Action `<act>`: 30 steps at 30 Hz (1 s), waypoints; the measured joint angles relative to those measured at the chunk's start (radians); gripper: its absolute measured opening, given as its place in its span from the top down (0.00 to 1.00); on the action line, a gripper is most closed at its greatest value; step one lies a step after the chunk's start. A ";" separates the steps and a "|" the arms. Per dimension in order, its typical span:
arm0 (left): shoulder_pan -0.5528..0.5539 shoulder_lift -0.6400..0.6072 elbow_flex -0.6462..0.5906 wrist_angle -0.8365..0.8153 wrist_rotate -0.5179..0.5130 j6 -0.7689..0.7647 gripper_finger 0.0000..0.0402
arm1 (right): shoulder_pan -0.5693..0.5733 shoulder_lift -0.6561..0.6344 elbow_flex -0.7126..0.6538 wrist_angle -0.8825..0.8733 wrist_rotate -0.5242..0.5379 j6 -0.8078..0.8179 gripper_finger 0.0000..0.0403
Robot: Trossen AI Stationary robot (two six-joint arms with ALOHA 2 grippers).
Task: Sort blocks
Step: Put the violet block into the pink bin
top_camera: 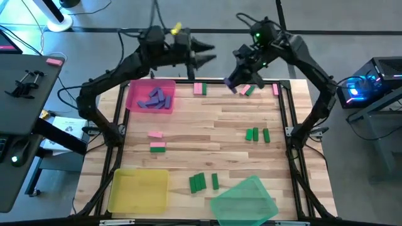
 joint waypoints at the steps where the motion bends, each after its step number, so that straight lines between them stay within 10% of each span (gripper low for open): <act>1: -0.022 0.001 0.033 -0.086 -0.021 0.026 0.62 | -0.010 0.000 0.006 -0.016 -0.018 -0.024 1.00; 7: -0.227 -0.014 0.084 -0.495 -0.343 0.140 0.62 | -0.006 0.001 0.006 -0.015 -0.118 -0.062 1.00; 15: -0.488 -0.015 -0.004 -0.553 -0.778 0.449 0.62 | 0.170 0.009 -0.104 0.081 -0.044 -0.027 1.00; 24: -0.547 -0.169 -0.013 -0.859 -0.664 0.209 0.62 | 0.342 0.040 -0.105 0.595 0.105 0.349 1.00; 30: -0.540 -0.375 -0.208 -0.509 -0.478 0.167 0.62 | 0.434 0.065 -0.106 0.867 0.247 0.445 1.00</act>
